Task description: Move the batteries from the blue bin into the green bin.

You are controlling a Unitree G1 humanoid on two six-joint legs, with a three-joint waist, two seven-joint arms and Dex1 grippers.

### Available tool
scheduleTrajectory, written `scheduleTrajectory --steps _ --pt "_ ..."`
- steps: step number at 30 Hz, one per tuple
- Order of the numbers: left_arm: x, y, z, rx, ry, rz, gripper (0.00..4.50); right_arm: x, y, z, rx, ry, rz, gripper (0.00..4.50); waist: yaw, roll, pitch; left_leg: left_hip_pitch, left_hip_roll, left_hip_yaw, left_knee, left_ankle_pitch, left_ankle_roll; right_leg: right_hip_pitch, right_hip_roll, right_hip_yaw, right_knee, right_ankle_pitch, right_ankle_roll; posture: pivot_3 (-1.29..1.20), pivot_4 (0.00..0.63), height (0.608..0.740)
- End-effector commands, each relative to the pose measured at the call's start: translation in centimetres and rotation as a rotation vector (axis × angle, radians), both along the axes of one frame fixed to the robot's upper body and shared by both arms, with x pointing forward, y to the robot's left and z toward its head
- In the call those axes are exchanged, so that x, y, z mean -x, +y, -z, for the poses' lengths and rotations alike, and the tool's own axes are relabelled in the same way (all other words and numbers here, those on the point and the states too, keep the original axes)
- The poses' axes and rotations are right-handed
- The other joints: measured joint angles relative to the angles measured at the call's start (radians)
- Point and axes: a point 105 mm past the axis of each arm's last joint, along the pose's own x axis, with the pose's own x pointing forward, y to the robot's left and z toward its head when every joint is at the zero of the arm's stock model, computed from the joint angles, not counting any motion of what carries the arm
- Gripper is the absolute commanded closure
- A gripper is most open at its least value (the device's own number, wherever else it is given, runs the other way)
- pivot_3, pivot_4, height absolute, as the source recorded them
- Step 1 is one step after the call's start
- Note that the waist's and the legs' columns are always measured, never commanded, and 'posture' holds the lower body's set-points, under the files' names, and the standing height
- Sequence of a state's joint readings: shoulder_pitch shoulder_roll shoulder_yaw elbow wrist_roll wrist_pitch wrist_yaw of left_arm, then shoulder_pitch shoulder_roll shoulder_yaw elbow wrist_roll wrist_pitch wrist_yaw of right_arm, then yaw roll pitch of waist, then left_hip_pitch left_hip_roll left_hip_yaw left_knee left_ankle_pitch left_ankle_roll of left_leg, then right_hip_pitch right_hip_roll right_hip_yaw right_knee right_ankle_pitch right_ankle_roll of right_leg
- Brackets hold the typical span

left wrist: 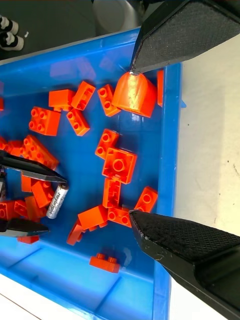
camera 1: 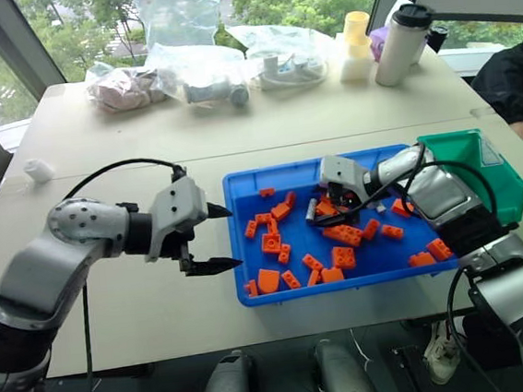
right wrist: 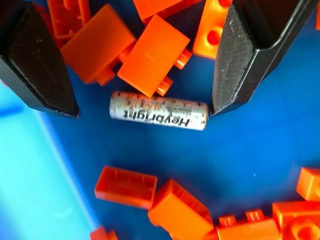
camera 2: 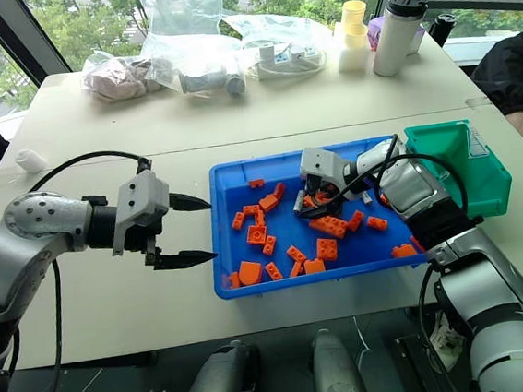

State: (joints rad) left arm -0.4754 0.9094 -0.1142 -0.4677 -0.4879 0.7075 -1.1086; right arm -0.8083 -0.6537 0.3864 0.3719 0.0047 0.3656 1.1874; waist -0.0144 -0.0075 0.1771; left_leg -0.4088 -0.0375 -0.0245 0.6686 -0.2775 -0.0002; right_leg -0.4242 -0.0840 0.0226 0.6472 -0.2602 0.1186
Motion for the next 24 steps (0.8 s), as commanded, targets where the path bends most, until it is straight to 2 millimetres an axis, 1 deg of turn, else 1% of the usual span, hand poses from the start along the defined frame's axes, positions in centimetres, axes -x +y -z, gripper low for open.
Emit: scheduleTrajectory --steps 1,2,3,5,6,7,8,13,15,18,19,21,22,24 --pt "0.1 -0.2 -0.3 -0.001 -0.032 0.015 0.00 0.0 0.3 -0.5 0.014 -0.010 -0.009 0.23 0.000 0.000 0.000 0.000 0.000 0.000 0.000 0.000 0.000 0.000 0.000 0.000 0.000 0.000 0.000 0.00 0.150 0.740" --pt "0.1 -0.3 -0.3 0.000 -0.031 0.019 0.00 0.1 0.5 -0.4 0.009 -0.006 -0.006 0.23 0.000 0.000 0.000 0.000 0.000 0.000 0.000 0.000 0.000 0.000 0.000 0.000 0.000 0.000 0.000 0.00 0.150 0.740" --pt "0.1 -0.3 -0.3 -0.002 -0.031 0.023 0.00 0.1 0.7 -0.3 0.006 -0.005 -0.004 0.47 0.000 0.000 0.000 0.000 0.000 0.000 0.000 0.000 0.000 0.000 0.000 0.000 0.000 0.000 0.000 0.00 0.150 0.740" --pt "0.1 -0.4 -0.1 -0.011 -0.032 0.031 0.00 0.2 1.0 -0.1 0.005 -0.003 0.001 1.12 0.000 0.000 0.000 0.000 0.000 0.000 0.000 0.000 0.000 0.000 0.000 0.000 0.000 0.000 0.000 0.00 0.150 0.740" --pt "0.1 -0.4 0.0 -0.014 -0.033 0.033 0.00 0.2 1.0 0.0 0.008 -0.002 0.003 1.54 0.000 0.000 0.000 0.000 0.000 0.000 0.000 0.000 0.000 0.000 0.000 0.000 0.000 0.000 0.000 0.00 0.150 0.740" --pt "0.1 -0.4 0.0 -0.016 -0.033 0.035 0.00 0.2 1.1 0.1 0.012 -0.004 0.008 2.05 0.000 0.000 0.000 0.000 0.000 0.000 0.000 0.000 0.000 0.000 0.000 0.000 0.000 0.000 0.000 0.00 0.150 0.740" --pt "0.0 -0.4 0.1 -0.017 -0.034 0.036 0.00 0.1 1.1 0.1 0.012 -0.007 0.016 2.34 0.000 0.000 0.000 0.000 0.000 0.000 0.000 0.000 0.000 0.000 0.000 0.000 0.000 0.000 0.000 0.00 0.150 0.740" --pt "-0.1 -0.6 0.2 -0.020 -0.037 0.043 0.00 0.0 1.2 -0.6 -0.007 -0.021 0.023 2.34 0.000 0.000 0.000 0.000 0.000 0.000 0.000 0.000 0.000 0.000 0.000 0.000 0.001 0.000 0.000 0.00 0.150 0.740" --pt "-0.1 -0.6 0.2 -0.019 -0.038 0.045 0.00 0.0 1.2 -1.3 -0.037 -0.028 0.036 2.34 0.001 0.000 0.000 0.000 0.000 0.000 0.000 0.000 0.000 0.000 0.000 0.000 0.001 0.000 0.000 0.00 0.150 0.740" --pt "-0.2 -0.8 0.0 0.002 -0.045 0.048 0.00 -0.1 1.0 -3.0 -0.110 -0.049 0.073 2.34 0.001 0.000 0.000 0.000 0.000 0.000 0.000 0.000 0.000 0.000 0.000 0.000 0.001 0.000 0.000 0.00 0.150 0.740" --pt "-0.3 -1.0 -0.2 0.025 -0.047 0.046 0.00 -0.2 0.9 -3.9 -0.145 -0.066 0.091 2.34 0.001 0.000 0.000 0.000 0.000 0.000 0.000 0.000 0.000 0.000 0.000 0.000 0.001 0.000 0.000 0.00 0.150 0.740" --pt "-0.6 -1.7 -1.2 0.102 -0.058 0.047 0.00 -0.3 0.1 -6.5 -0.249 -0.117 0.154 2.34 0.004 0.000 0.000 0.000 0.000 0.000 0.000 0.000 0.000 0.000 0.000 0.000 0.001 0.000 0.000 0.00 0.150 0.740" --pt "-1.0 -2.3 -2.1 0.180 -0.067 0.041 0.00 -0.7 -1.1 -8.5 -0.314 -0.191 0.232 2.34 0.004 0.000 0.000 0.000 0.000 0.000 0.000 0.000 0.000 0.000 0.000 0.000 0.001 0.000 0.000 0.00 0.150 0.740" --pt "-1.7 -3.1 -3.2 0.293 -0.054 0.036 0.00 -1.7 -4.8 -11.8 -0.424 -0.313 0.445 2.34 0.012 0.000 0.000 0.000 -0.001 0.000 0.000 0.000 0.000 0.000 -0.001 0.000 0.001 0.000 0.000 0.00 0.150 0.740"
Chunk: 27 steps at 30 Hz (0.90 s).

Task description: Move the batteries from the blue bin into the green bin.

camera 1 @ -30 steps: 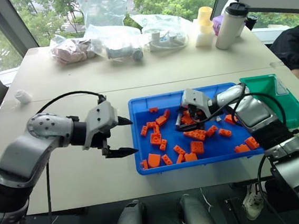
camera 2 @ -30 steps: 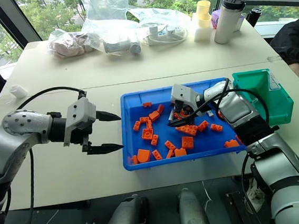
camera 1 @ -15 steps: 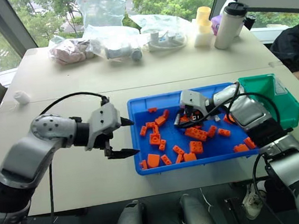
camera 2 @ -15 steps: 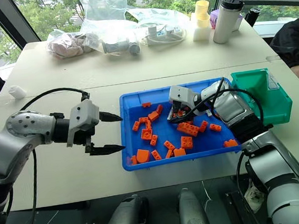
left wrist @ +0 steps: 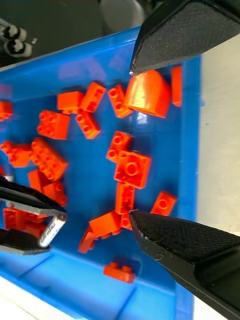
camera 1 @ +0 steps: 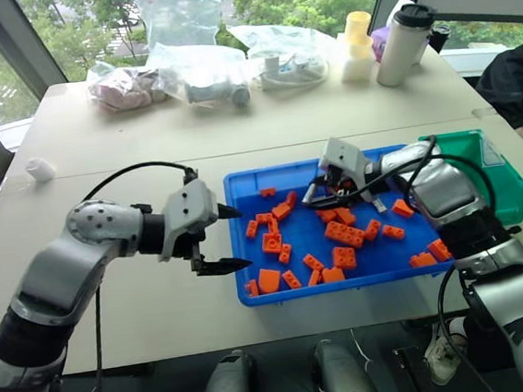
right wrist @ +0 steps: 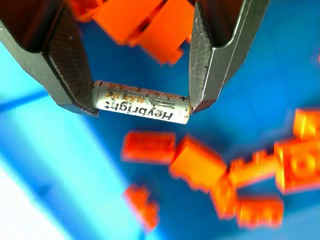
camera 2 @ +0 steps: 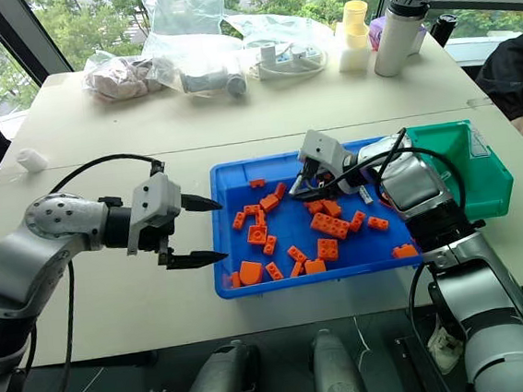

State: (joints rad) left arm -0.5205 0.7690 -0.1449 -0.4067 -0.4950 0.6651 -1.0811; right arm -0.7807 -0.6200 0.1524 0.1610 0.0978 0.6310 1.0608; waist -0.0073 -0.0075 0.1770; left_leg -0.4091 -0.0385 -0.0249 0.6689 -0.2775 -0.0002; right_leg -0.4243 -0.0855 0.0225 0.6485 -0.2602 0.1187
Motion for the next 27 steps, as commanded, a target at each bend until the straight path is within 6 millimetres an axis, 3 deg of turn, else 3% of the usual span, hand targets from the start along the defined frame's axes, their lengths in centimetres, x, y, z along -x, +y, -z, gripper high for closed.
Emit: scheduleTrajectory --steps 1,4,7,12,18,24,27 --pt "-1.2 -0.9 -2.9 0.181 -0.037 -0.014 0.00 -1.2 -6.4 -7.3 -0.188 -0.247 0.351 2.34 0.011 0.000 0.000 0.000 -0.001 0.000 0.000 0.000 0.000 0.000 -0.001 -0.001 0.000 0.000 0.000 0.00 0.150 0.740" --pt "-1.9 -2.2 -2.8 0.205 -0.041 0.007 0.00 -0.5 -10.9 -8.8 -0.242 -0.314 0.559 2.34 0.019 0.000 0.000 0.000 -0.001 0.000 0.000 0.000 0.000 0.000 -0.001 -0.001 0.000 0.000 0.000 0.00 0.150 0.740" --pt "-2.5 -4.4 -3.0 0.249 -0.049 0.056 0.00 1.5 -15.2 -8.4 -0.236 -0.321 0.738 2.34 0.025 0.000 -0.001 -0.001 -0.001 0.000 -0.001 0.000 0.000 0.000 -0.001 -0.001 0.000 0.000 0.000 0.00 0.150 0.740" --pt "-2.8 -7.0 -3.0 0.282 -0.065 0.138 0.00 3.8 -19.0 -6.3 -0.178 -0.265 0.948 2.34 0.006 0.001 -0.001 0.000 -0.001 0.003 0.000 0.000 0.000 0.000 -0.001 0.000 -0.001 0.000 0.000 0.00 0.150 0.740" --pt "-3.9 -8.1 -3.7 0.341 -0.072 0.158 0.00 4.5 -20.7 -4.7 -0.168 -0.204 1.068 2.34 -0.007 0.002 -0.002 0.002 0.001 0.004 -0.001 0.000 0.000 0.000 0.001 0.002 0.001 0.000 0.000 0.00 0.150 0.740" --pt "-4.3 -8.1 -3.6 0.349 -0.060 0.150 0.00 4.3 -21.3 -4.5 -0.177 -0.204 1.114 2.34 -0.005 0.002 -0.002 0.001 0.001 0.004 0.000 0.000 0.000 0.000 0.001 0.002 0.001 0.000 0.000 0.00 0.150 0.740" --pt "-4.2 -8.0 -3.8 0.353 -0.061 0.149 0.00 4.2 -21.6 -4.4 -0.166 -0.205 1.127 0.88 -0.004 0.002 -0.002 0.001 0.001 0.004 0.000 0.000 0.000 0.000 0.001 0.002 0.001 0.000 0.000 0.00 0.150 0.740"
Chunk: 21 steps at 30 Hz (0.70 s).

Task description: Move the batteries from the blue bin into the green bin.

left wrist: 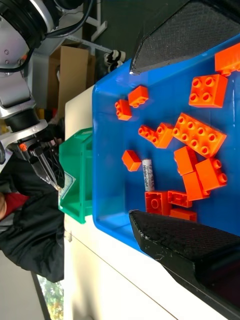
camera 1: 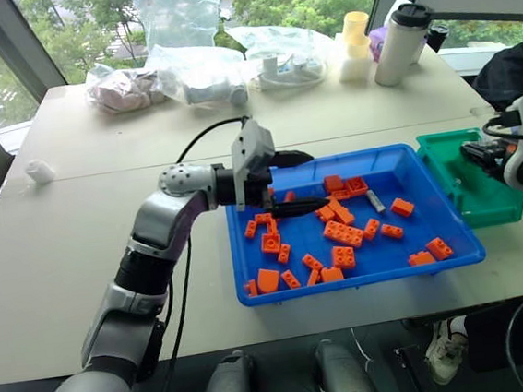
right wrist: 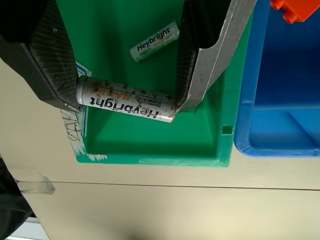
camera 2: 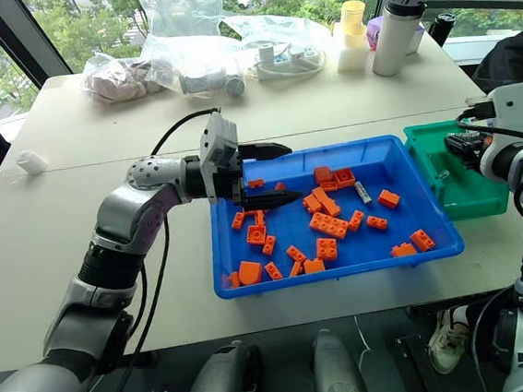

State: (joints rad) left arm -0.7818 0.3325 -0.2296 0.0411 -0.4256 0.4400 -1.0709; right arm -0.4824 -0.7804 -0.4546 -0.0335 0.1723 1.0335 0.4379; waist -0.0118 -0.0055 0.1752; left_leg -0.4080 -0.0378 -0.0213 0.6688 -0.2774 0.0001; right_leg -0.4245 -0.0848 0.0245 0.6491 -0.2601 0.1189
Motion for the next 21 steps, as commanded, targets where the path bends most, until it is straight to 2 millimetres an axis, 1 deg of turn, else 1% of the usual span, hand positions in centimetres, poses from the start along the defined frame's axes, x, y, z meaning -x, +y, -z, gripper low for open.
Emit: scheduleTrajectory --steps 1,2,7,8,10,11,13,16,18,20,21 --pt "0.3 0.2 -1.4 0.031 -0.057 0.006 0.00 0.0 -0.6 -1.9 0.028 -0.063 0.021 0.39 0.001 0.000 0.000 0.000 0.000 0.000 0.000 0.000 0.000 0.000 0.000 0.000 0.000 0.000 0.000 0.00 0.150 0.740" --pt "0.3 0.3 -1.4 0.029 -0.058 0.003 0.00 0.0 -0.7 -1.9 0.029 -0.066 0.022 0.02 0.001 0.000 0.000 0.000 0.000 0.000 0.000 0.000 0.000 0.000 0.000 0.000 0.000 0.000 0.000 0.00 0.150 0.740" --pt "0.5 0.9 -1.3 0.016 -0.064 -0.007 0.00 -0.4 0.1 -3.3 0.049 -0.106 -0.025 0.02 0.000 0.000 0.000 0.000 0.000 0.000 0.000 0.000 0.000 0.000 0.000 0.000 0.000 0.000 0.000 0.00 0.150 0.740" --pt "0.6 1.1 -1.3 0.003 -0.068 -0.006 0.00 -0.6 0.7 -4.1 0.063 -0.129 -0.053 0.02 -0.001 0.000 0.000 0.000 0.000 0.000 0.000 0.000 0.000 0.000 0.000 0.000 0.000 0.000 0.000 0.00 0.150 0.740" --pt "0.9 1.9 -1.3 -0.026 -0.080 -0.016 0.00 -0.9 2.9 -5.3 0.101 -0.148 -0.156 0.02 -0.004 0.000 0.000 0.000 0.000 0.000 0.000 0.000 0.000 0.000 0.000 0.000 0.000 0.000 0.000 0.00 0.150 0.740" --pt "1.2 2.4 -1.2 -0.043 -0.083 -0.022 0.00 -1.0 4.1 -5.6 0.109 -0.144 -0.215 0.02 -0.006 0.000 0.000 0.000 0.000 0.000 -0.001 0.000 0.000 0.000 0.001 0.000 0.000 0.000 0.000 0.00 0.150 0.740" --pt "1.6 3.1 -1.1 -0.066 -0.081 -0.027 0.00 -0.9 5.5 -5.6 0.111 -0.127 -0.288 0.02 -0.006 0.000 0.000 0.000 0.001 0.000 -0.001 0.000 0.000 -0.001 0.001 0.000 0.000 0.000 0.000 0.00 0.150 0.740" --pt "2.3 4.4 -0.4 -0.132 -0.077 -0.034 0.00 -0.5 7.6 -4.3 0.116 -0.038 -0.399 0.02 -0.001 0.000 0.000 0.000 0.001 -0.001 -0.001 0.000 0.000 -0.001 0.001 0.000 0.000 0.000 0.000 0.00 0.150 0.740" --pt "2.9 5.5 0.6 -0.222 -0.091 -0.040 0.00 0.4 9.8 -2.3 0.110 0.079 -0.540 0.02 0.003 0.000 0.000 0.000 0.001 -0.001 0.000 0.000 0.000 0.000 0.001 0.000 -0.001 0.000 0.000 0.00 0.150 0.740" --pt "3.2 6.2 1.2 -0.289 -0.111 -0.054 0.00 0.7 11.1 -0.3 0.074 0.167 -0.599 0.02 0.001 0.000 0.000 -0.001 0.001 -0.002 0.000 0.000 0.000 0.000 0.001 0.000 -0.001 0.000 0.000 0.00 0.150 0.740" --pt "3.3 6.4 1.3 -0.303 -0.120 -0.061 0.00 0.6 11.4 0.3 0.061 0.188 -0.602 0.02 0.001 0.000 0.000 -0.001 0.001 -0.002 0.000 0.000 0.000 0.000 0.001 0.000 -0.001 0.000 0.000 0.00 0.150 0.740"
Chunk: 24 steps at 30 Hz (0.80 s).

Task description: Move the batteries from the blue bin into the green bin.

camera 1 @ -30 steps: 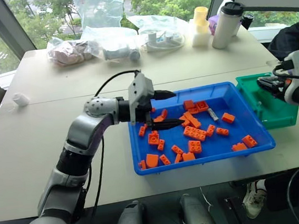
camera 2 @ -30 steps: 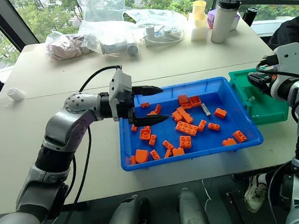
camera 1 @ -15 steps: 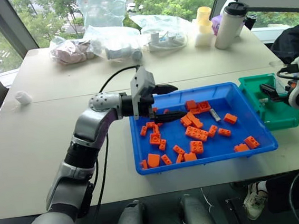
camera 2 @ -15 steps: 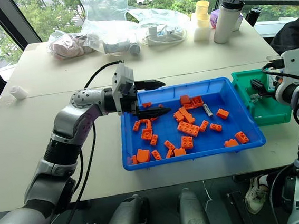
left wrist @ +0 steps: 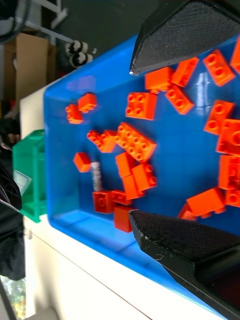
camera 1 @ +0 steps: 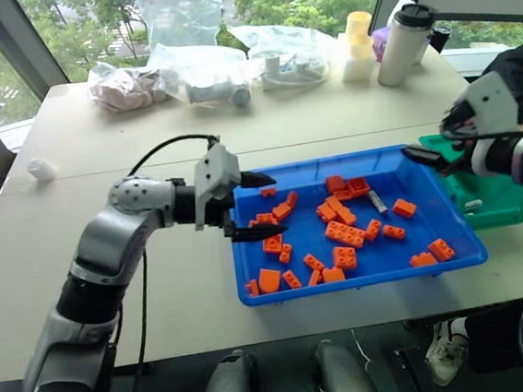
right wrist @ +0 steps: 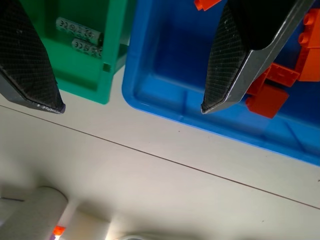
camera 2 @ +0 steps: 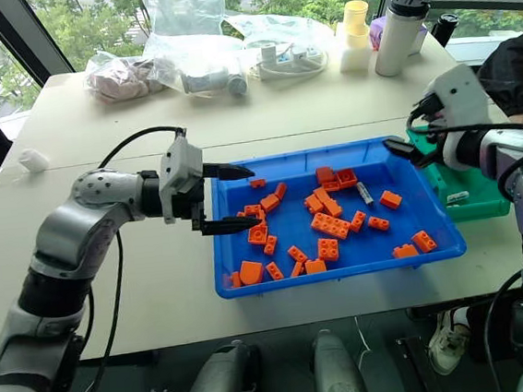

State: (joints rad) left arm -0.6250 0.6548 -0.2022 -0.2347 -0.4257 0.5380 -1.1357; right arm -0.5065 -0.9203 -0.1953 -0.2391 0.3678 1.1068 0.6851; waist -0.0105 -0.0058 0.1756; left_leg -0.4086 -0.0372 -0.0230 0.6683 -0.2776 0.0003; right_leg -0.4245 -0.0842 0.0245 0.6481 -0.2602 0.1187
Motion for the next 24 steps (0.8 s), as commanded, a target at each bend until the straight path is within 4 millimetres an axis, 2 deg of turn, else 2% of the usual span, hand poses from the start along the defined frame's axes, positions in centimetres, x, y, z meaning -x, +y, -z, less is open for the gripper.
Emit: scheduleTrajectory --steps 1,8,11,17,20,24 --pt "0.8 0.2 -0.5 -0.052 -0.079 0.012 0.00 0.1 1.8 1.6 -0.013 0.075 -0.053 0.02 0.000 0.000 0.000 0.000 0.000 0.000 0.000 0.000 0.000 0.000 0.000 0.000 0.000 0.000 0.000 0.00 0.150 0.740" --pt "0.6 0.2 0.3 -0.117 -0.128 -0.019 0.00 -0.5 3.3 5.2 -0.035 0.189 -0.043 0.02 0.000 0.000 0.000 0.000 0.000 0.000 0.000 0.000 0.000 0.000 0.000 0.000 0.000 0.000 0.000 0.00 0.150 0.740" --pt "0.6 0.0 0.5 -0.129 -0.140 -0.020 0.00 -0.6 3.3 6.8 -0.016 0.228 -0.034 0.02 -0.001 0.000 0.000 0.000 0.000 0.000 0.000 0.000 0.000 0.000 0.000 0.000 0.000 0.000 0.000 0.00 0.150 0.740" --pt "0.6 -0.2 0.4 -0.126 -0.144 -0.016 0.00 -1.3 3.3 8.0 -0.002 0.242 -0.010 0.02 -0.001 0.000 0.000 0.000 0.000 0.000 0.000 0.000 0.000 0.000 0.000 0.000 0.000 0.000 0.000 0.00 0.150 0.740" --pt "0.6 -0.1 0.5 -0.136 -0.149 -0.011 0.00 -1.2 3.5 8.5 0.017 0.251 -0.025 0.88 -0.001 0.000 0.000 0.000 0.000 0.000 0.000 0.000 0.000 0.000 0.000 0.000 0.000 0.000 0.000 0.00 0.150 0.740" --pt "0.6 -0.3 0.5 -0.140 -0.158 -0.002 0.00 -1.3 3.4 8.4 0.009 0.245 -0.010 2.89 -0.001 0.000 0.000 0.000 0.000 0.000 0.000 0.000 0.000 0.000 0.000 0.000 0.000 0.000 0.000 0.00 0.150 0.740"
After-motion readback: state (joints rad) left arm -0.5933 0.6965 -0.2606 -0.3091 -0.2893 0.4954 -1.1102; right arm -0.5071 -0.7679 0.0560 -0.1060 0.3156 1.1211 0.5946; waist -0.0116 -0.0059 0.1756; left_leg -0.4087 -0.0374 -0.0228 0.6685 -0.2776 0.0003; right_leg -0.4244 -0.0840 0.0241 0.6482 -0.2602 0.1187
